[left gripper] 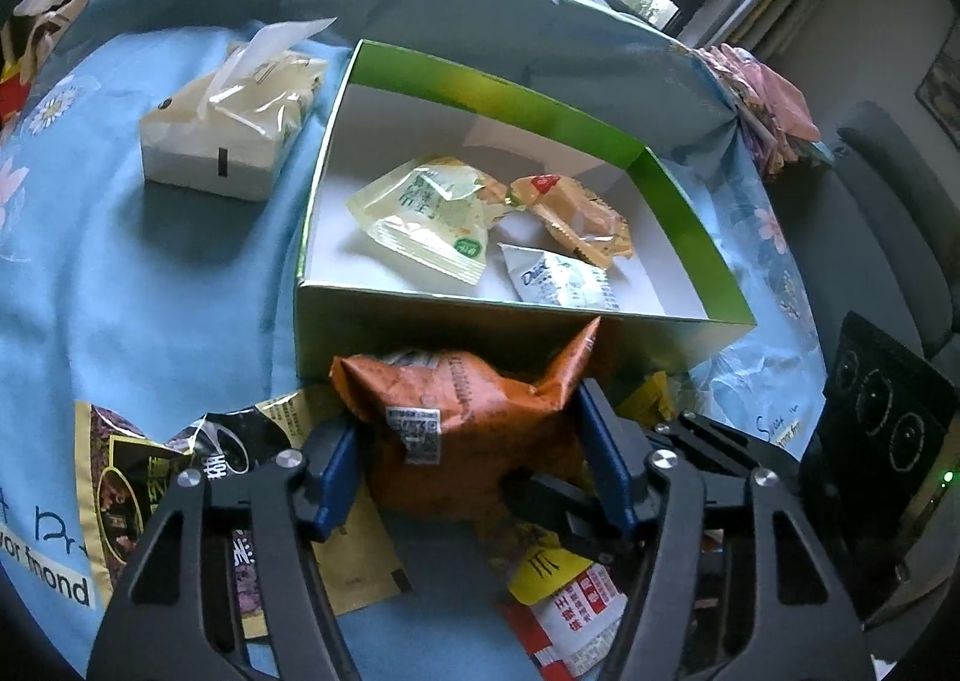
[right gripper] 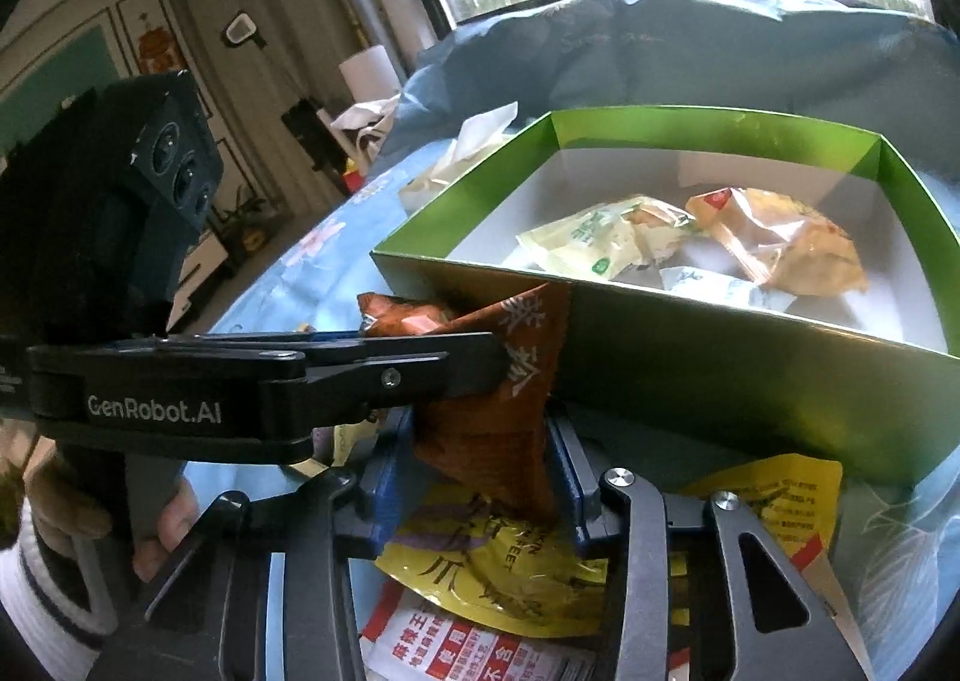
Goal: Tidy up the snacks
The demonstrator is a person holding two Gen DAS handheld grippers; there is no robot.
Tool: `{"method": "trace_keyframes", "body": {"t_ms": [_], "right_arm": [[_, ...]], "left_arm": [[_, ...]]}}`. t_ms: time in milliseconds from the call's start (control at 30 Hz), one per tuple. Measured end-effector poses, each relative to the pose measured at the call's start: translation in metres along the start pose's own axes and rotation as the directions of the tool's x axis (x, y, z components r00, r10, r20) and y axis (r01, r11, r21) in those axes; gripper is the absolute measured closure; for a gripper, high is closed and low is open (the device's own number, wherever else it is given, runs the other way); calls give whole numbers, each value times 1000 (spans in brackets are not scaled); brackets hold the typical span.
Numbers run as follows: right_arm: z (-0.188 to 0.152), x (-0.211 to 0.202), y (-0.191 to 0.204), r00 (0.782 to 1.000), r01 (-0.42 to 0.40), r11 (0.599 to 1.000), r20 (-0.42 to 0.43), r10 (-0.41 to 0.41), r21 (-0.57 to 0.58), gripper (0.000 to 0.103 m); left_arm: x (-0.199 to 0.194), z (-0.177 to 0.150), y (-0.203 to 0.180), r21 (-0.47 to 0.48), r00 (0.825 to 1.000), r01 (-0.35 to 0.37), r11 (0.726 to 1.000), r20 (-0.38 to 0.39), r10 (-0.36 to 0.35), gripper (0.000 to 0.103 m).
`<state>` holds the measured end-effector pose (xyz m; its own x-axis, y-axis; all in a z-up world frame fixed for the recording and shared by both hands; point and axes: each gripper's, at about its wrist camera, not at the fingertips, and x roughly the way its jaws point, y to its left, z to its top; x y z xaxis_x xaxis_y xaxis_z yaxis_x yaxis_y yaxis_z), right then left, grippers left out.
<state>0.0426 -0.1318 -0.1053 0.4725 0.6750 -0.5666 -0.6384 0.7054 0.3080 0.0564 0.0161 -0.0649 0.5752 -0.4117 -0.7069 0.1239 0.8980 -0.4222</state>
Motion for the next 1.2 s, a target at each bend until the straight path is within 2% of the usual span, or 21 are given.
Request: {"method": "trace_keyframes", "body": {"t_ms": [367,533,933,1200], "right_arm": [[5,-31,14,996,-12,999,91,16,-44,62],[10,-43,16,991,9,998,136,-1,-55,62],[53,-64,-20,967,110,994,231,-105,-10,62],[73,-40,-39,970,143,990,197,-140,-3,62]], "left_arm": [[-33,-2,-24,84,996,15,996,86,-22,38],[-37,6,-33,111,992,19,994,124,-33,38],[-9,64,-70,178,982,69,982,161,-99,38],[18,87,-55,132,985,72,989,144,-91,38]]}}
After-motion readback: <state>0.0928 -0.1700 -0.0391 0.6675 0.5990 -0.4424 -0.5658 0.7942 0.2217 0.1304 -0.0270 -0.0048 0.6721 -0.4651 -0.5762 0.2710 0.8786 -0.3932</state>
